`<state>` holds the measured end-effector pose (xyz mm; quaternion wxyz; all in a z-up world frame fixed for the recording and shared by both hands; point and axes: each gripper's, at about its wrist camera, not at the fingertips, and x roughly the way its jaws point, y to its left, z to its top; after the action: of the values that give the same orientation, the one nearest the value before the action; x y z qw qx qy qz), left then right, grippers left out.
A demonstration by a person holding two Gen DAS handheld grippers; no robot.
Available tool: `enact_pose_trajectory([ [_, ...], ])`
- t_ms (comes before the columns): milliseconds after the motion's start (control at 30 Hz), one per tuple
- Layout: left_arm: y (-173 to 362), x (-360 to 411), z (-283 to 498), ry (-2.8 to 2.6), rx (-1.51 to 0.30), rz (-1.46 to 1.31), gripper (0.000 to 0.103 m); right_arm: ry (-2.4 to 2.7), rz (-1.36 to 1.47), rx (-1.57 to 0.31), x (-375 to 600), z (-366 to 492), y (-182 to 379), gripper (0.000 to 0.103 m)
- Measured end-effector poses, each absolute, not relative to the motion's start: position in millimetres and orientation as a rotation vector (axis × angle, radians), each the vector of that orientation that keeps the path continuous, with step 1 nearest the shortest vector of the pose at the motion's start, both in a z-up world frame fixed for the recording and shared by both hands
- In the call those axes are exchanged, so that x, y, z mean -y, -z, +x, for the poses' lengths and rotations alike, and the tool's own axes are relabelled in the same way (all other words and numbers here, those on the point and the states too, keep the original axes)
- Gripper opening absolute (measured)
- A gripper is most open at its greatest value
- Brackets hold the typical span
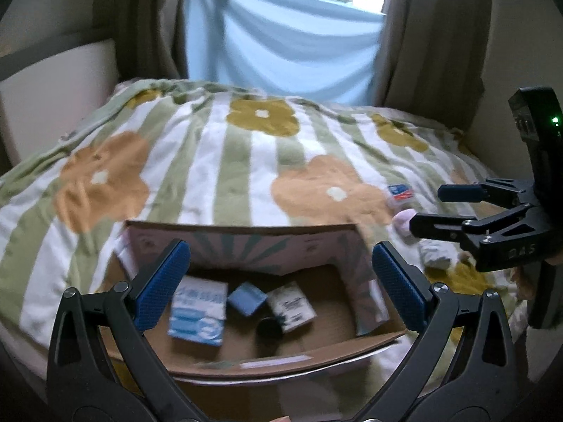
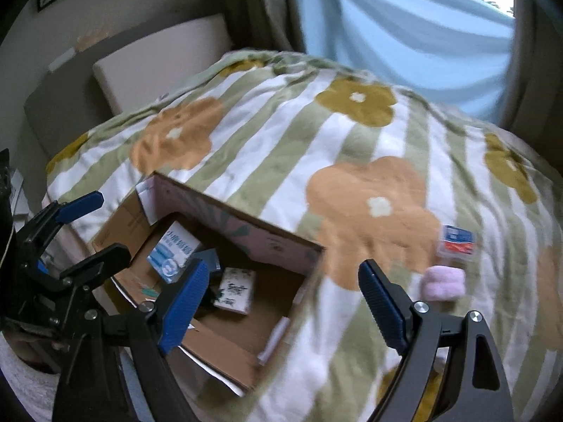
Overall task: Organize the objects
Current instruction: 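Withdraw both grippers from the box toward the pink towel and floss case, then grasp the pink fuzzy towel with the left gripper while the right gripper grasps the beige lid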
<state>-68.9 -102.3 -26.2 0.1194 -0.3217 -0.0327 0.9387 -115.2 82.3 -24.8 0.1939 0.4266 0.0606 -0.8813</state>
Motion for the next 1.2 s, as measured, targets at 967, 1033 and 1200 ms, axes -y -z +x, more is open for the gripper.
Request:
enact_pose_trajectory([
  [967,44,-130,-123,-2.503,0.054,-1.013,0.103,2.844,1.257,0.01,-321,-75,27,0.084],
  [1033,53,-146,-130,-2.494,0.051,-1.036,0.103,2.842,1.288,0.023,-335,-75,39,0.084],
  [1200,81,-184,-149,-2.459,0.06,-1.107,0.103,2.843,1.345,-0.004,-360,-77,68,0.084],
])
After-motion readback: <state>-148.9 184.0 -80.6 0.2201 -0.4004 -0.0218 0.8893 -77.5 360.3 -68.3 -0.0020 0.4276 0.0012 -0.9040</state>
